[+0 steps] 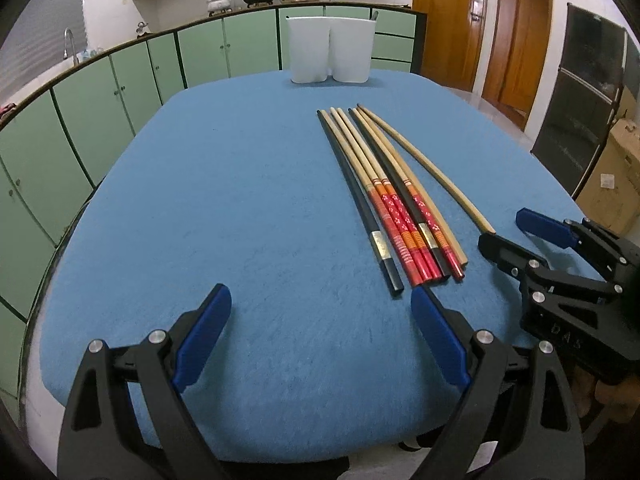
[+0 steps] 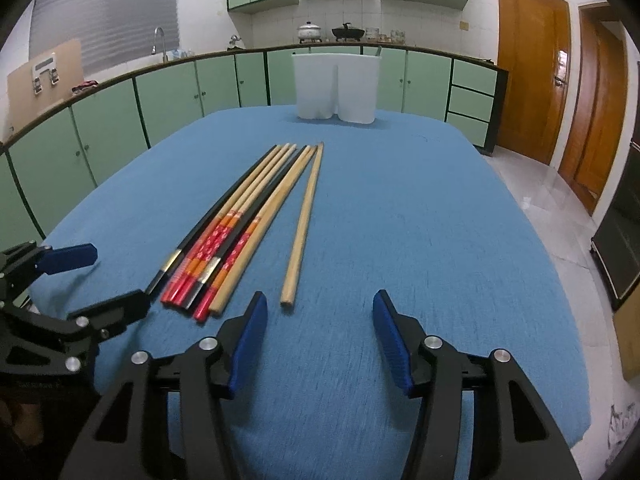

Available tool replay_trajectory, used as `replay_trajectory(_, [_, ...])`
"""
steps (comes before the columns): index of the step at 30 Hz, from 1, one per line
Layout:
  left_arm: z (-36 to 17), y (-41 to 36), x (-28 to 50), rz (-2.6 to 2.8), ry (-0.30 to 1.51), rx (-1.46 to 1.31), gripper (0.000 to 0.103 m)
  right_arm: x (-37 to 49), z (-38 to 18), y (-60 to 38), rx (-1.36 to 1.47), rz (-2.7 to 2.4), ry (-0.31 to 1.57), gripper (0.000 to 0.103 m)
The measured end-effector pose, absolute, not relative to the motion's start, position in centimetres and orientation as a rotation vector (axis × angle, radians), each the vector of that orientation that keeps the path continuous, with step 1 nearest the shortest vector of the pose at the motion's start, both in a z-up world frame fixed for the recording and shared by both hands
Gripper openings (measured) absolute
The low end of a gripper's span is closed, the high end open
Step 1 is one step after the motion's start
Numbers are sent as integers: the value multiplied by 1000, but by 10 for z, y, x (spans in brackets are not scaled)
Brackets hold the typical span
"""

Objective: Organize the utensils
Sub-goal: 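Grasp a black chopstick with the left gripper while the right grasps a plain wooden chopstick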

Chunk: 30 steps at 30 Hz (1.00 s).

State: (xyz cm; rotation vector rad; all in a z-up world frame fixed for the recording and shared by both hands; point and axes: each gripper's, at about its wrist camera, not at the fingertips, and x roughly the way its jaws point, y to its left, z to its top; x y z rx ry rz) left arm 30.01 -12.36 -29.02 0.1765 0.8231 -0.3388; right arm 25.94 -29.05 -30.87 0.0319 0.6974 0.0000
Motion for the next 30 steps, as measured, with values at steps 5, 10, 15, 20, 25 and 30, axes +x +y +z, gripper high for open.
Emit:
replay_trajectory(5, [-294,-130,307,-318,819,174,89,271,-310,-291,24,0,689,46])
replay_trajectory(10, [-293,-132,308,-305,785,155,67,277,-309,-291,24,-7,684,27])
replay_trajectory(15, [-293,-134,310,-285,756,143,29,276,-309,-294,24,-54,675,11])
replay_trajectory(20, [-292,-121,313,-225,757,98,11,271,-309,-305,57,-118,677,8])
replay_trajectory(25, [-291,-110,313,-182,766,74,11,268,-308,-307,76,-114,686,8])
replay_trajectory(30, [-291,-110,315,-223,771,93,36,265,-307,-302,67,-68,687,10])
